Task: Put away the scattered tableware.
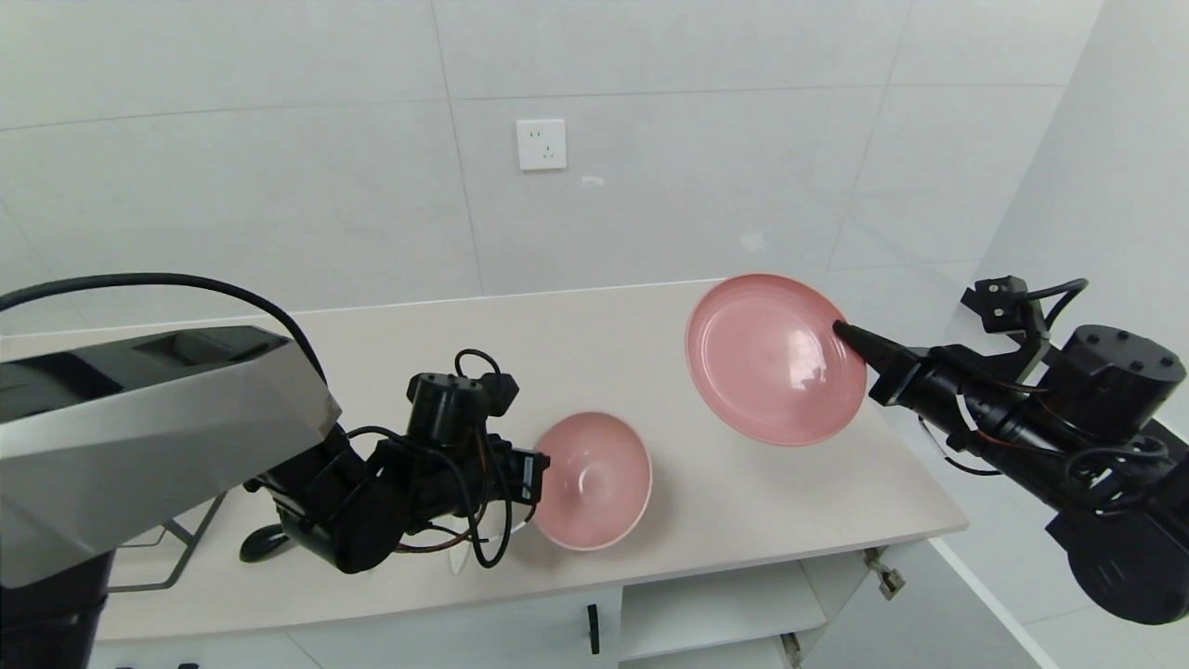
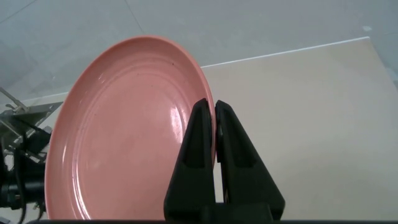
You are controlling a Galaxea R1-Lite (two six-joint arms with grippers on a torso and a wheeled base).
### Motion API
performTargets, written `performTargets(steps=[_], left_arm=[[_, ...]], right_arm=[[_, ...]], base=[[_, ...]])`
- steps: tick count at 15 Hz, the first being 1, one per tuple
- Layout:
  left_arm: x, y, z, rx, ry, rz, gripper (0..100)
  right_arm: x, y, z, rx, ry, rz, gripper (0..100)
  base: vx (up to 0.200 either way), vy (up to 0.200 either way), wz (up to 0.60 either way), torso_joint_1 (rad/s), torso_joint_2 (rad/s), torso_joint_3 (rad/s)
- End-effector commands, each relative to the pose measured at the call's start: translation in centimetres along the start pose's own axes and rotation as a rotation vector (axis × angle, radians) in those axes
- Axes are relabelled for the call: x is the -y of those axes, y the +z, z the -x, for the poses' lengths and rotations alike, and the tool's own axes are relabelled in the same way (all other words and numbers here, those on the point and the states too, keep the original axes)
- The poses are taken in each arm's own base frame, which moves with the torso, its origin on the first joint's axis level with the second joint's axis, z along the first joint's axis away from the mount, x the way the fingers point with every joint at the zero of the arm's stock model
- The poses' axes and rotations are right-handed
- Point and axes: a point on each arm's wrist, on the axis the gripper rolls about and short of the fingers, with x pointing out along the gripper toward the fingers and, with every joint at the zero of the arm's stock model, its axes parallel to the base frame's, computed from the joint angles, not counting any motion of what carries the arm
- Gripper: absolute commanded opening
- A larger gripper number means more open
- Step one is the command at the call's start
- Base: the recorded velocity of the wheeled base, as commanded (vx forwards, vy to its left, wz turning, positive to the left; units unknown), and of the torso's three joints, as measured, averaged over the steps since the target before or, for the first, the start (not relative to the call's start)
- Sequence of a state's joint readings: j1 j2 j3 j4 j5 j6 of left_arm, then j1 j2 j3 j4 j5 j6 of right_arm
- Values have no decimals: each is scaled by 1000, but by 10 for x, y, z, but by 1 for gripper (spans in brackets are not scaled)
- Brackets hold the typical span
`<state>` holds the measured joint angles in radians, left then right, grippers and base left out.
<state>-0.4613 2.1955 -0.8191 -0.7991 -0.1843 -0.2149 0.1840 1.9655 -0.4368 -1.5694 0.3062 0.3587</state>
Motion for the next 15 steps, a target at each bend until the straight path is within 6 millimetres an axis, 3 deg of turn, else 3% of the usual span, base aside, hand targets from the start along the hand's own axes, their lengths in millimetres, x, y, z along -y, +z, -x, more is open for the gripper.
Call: performTargets(steps=[1,3,7,8,9,15], left_arm=[[6,29,35,106,-4,-8,0],[-1,46,74,193,34,1,0],[1,36,126,224,5,7,0],[1,36,126,224,5,7,0],[4,34,140,236,-17,16,0],[11,41,151,330,-86,115,0]], right_arm=[[-1,0,0,1,3,2,0],[-2,1,-1,5,9,4,0],[-6,11,1,40,21,8,0],[-6,11,1,40,21,8,0],[-7,18,3,65,25,16,0],[-12,22,10,51,85,29,0]], base=[[0,0,0,0,0,0],[0,0,0,0,0,0],[0,0,0,0,0,0],[0,0,0,0,0,0],[0,0,0,0,0,0],[0,0,0,0,0,0]])
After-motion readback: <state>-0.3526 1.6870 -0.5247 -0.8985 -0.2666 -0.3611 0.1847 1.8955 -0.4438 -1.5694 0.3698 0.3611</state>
